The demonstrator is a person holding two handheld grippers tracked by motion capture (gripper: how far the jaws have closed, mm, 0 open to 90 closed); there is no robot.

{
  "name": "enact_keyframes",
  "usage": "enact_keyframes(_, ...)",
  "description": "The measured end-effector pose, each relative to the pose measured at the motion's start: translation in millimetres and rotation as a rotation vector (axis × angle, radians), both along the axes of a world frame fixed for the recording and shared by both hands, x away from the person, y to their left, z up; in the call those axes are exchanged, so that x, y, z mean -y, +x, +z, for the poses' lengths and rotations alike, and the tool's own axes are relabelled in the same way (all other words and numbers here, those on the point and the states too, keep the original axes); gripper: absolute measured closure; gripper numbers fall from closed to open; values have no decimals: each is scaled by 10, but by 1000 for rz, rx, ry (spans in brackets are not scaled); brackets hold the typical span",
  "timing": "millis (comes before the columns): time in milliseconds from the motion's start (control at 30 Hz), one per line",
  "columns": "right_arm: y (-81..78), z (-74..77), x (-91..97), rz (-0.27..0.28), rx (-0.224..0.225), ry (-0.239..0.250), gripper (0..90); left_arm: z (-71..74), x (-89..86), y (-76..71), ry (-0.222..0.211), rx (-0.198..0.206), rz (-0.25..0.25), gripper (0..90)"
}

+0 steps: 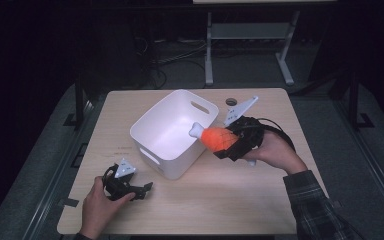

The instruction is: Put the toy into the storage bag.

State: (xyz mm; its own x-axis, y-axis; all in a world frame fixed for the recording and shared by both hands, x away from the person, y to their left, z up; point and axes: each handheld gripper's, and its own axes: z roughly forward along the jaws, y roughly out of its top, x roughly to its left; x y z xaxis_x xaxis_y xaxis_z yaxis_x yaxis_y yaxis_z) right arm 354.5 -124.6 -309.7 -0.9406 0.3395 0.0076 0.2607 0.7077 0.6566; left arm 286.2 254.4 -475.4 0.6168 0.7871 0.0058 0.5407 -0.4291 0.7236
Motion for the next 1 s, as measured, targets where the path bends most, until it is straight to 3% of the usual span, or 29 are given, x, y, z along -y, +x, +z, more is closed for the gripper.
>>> enact_keyframes(533,174,179,-317,47,20,-5,190,2,-1,0,1,-3,-2,126)
enact_keyframes(1000,362,236,-757,101,19,-38,189,2,-2,1,1,-2,-2,126)
